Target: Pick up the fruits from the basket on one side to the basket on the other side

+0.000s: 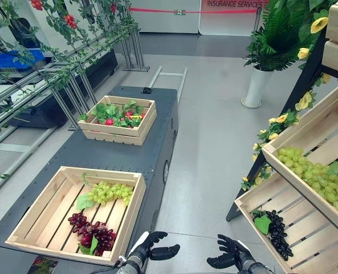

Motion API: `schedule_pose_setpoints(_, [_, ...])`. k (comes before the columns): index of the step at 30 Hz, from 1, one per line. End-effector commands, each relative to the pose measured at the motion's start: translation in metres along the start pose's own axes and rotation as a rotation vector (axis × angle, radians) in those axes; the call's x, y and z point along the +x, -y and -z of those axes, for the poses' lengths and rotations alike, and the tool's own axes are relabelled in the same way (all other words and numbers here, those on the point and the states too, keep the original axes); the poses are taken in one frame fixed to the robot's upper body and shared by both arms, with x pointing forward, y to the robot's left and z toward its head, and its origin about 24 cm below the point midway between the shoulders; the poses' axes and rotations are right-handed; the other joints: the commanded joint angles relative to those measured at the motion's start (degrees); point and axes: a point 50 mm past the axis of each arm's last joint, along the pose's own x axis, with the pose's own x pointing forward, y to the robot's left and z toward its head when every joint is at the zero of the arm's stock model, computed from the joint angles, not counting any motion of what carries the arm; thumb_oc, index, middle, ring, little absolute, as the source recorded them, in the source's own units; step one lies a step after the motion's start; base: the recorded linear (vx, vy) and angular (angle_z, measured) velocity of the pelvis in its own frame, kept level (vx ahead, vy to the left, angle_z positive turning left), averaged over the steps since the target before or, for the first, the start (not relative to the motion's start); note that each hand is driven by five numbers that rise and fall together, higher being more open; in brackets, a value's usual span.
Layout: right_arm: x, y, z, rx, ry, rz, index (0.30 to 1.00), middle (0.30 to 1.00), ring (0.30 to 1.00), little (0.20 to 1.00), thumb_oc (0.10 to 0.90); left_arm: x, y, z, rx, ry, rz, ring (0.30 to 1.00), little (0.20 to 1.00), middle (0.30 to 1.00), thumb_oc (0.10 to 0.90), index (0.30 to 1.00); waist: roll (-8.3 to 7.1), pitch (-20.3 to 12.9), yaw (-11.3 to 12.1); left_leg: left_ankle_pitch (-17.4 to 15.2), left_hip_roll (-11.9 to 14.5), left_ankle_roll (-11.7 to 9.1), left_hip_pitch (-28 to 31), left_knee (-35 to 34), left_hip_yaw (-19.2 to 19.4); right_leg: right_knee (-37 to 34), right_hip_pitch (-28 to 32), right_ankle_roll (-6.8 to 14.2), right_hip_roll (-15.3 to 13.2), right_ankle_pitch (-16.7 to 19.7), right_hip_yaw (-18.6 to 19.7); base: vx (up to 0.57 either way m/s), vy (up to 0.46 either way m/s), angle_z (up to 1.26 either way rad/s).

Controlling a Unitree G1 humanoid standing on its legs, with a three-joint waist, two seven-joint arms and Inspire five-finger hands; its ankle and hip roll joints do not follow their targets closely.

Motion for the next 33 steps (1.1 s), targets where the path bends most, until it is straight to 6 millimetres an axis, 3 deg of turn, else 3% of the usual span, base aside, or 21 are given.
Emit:
schedule_pose_setpoints(1, [0.011,0.003,-0.048,-0.053,0.217,0.059,0.9,0.9,0.9,0.9,0.8,0.016,-0.006,-0.035,-0.016,0.109,-0.055,0.9,0.9,0.9,0.8,0.9,-0.7,1.2,-0.2,-7.6,-3.5,2.1,1.7,0.5,2.8,1.3,0.9,2.3,-1.4,-2.5,1.3,0.0,0.0,0.0])
schedule_pose_setpoints(8, [0.012,0.002,-0.051,-0.063,0.227,0.079,0.9,0.9,0.9,0.9,0.8,0.017,-0.012,-0.056,-0.082,0.258,-0.133,0.9,0.9,0.9,0.8,0.9,-0.2,1.2,-0.4,-7.7,-3.5,2.1,1.8,0.5,2.8,1.3,1.0,2.2,-1.4,-2.6,1.4,0.0,0.0,0.0])
schedule_pose_setpoints(13, [0.011,0.005,-0.056,-0.013,0.255,0.05,0.9,0.9,0.9,0.9,0.8,0.014,-0.03,-0.089,-0.091,0.483,-0.224,0.9,0.9,0.9,0.8,0.9,-0.08,1.5,-0.2,-7.6,-3.4,1.9,1.8,0.5,2.7,1.2,1.2,2.1,-1.4,-2.4,1.4,0.0,0.0,0.0])
schedule_pose_setpoints(17, [0.009,0.016,-0.072,0.041,0.321,0.029,0.9,0.9,0.9,0.9,0.8,0.006,-0.063,-0.127,-0.062,0.678,-0.319,0.9,0.9,0.9,0.8,0.9,0.58,2.3,-0.1,-7.1,-3.4,1.8,1.5,0.5,2.4,1.8,0.7,1.8,-1.5,-2.5,1.3,-0.01,0.018,0.0])
schedule_pose_setpoints(22, [0.005,0.019,-0.081,0.062,0.395,0.044,0.9,0.9,0.9,0.9,0.8,-0.007,-0.093,-0.153,-0.028,0.828,-0.456,0.9,0.9,0.9,0.8,0.9,1.24,2.6,0.5,-6.8,-3.6,1.9,1.2,0.5,1.3,1.8,0.7,1.6,-1.8,-2.6,0.5,-0.02,0.034,0.01])
schedule_pose_setpoints(26, [0.003,0.019,-0.085,0.086,0.435,0.047,0.9,0.9,0.9,0.9,0.8,-0.017,-0.111,-0.163,0.088,0.889,-0.576,0.9,0.9,0.9,0.8,0.9,1.47,2.4,0.9,-6.6,-3.9,1.8,1.0,0.5,0.3,1.5,1.0,1.6,-2.2,-2.7,-0.2,0.0,0.025,0.06])
schedule_pose_setpoints(29, [0.0,0.02,-0.082,0.093,0.445,0.042,0.9,0.9,0.9,0.9,0.8,-0.029,-0.143,-0.163,0.224,0.901,-0.691,0.9,0.9,0.9,0.8,0.9,1.54,2.3,1.2,-6.4,-4.2,1.7,0.8,0.5,-0.4,1.0,1.3,1.7,-2.5,-2.6,-0.7,0.03,0.022,0.15])
schedule_pose_setpoints(30, [-0.002,0.021,-0.078,0.098,0.439,0.043,0.9,0.9,0.9,0.9,0.8,-0.038,-0.163,-0.163,0.289,0.901,-0.756,0.9,0.9,0.9,0.8,0.9,1.67,2.1,1.2,-6.4,-4.3,1.6,0.7,0.5,-0.7,0.8,1.4,1.8,-2.7,-2.5,-0.9,0.03,0.023,0.09])
schedule_pose_setpoints(33, [-0.004,0.024,-0.073,0.099,0.425,0.05,0.9,0.9,0.9,0.9,0.8,-0.048,-0.185,-0.166,0.369,0.896,-0.849,0.9,0.9,0.9,0.8,0.9,1.98,2.1,1.2,-6.2,-4.4,1.6,0.4,0.5,-0.9,0.5,1.3,1.9,-3.0,-2.4,-1.0,0.03,0.036,0.09])
